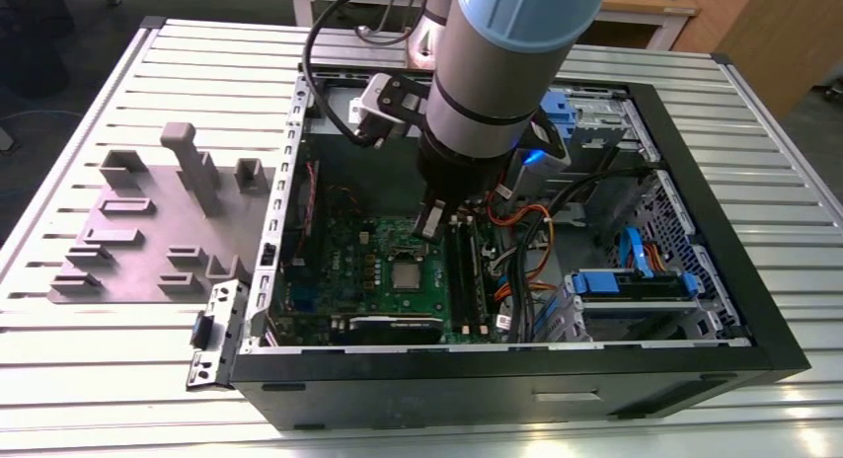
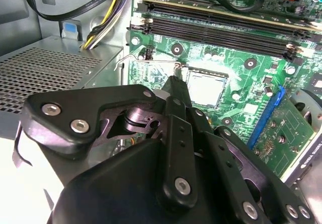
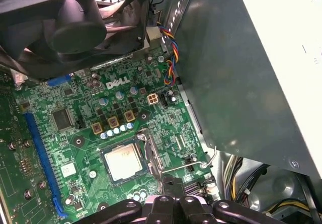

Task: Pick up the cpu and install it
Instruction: 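Close the cpu cover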

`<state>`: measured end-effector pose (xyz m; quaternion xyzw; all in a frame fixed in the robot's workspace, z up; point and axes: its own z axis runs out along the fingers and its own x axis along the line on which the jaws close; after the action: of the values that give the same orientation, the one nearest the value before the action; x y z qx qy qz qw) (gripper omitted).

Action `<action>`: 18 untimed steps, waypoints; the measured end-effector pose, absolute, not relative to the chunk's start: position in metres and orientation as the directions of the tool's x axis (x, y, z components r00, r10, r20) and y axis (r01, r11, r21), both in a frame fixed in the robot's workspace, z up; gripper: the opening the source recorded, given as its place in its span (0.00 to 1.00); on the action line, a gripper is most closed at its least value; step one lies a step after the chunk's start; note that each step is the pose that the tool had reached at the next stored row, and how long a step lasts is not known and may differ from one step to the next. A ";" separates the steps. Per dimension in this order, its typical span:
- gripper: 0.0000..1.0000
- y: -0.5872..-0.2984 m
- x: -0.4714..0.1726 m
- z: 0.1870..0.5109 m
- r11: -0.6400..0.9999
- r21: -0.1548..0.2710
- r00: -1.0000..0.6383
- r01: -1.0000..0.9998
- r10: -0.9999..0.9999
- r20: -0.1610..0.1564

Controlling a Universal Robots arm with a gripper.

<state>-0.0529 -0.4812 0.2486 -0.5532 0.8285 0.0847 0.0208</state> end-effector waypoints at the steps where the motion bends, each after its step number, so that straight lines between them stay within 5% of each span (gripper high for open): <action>1: 0.11 -0.481 -0.053 0.249 0.374 0.117 -0.387 -0.920 -0.913 -0.128; 18: 0.11 -0.499 -0.053 0.249 0.374 0.117 -0.387 -0.920 -0.913 -0.128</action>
<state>-0.0529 -0.4993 0.2487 -0.5532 0.8285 0.0847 0.0208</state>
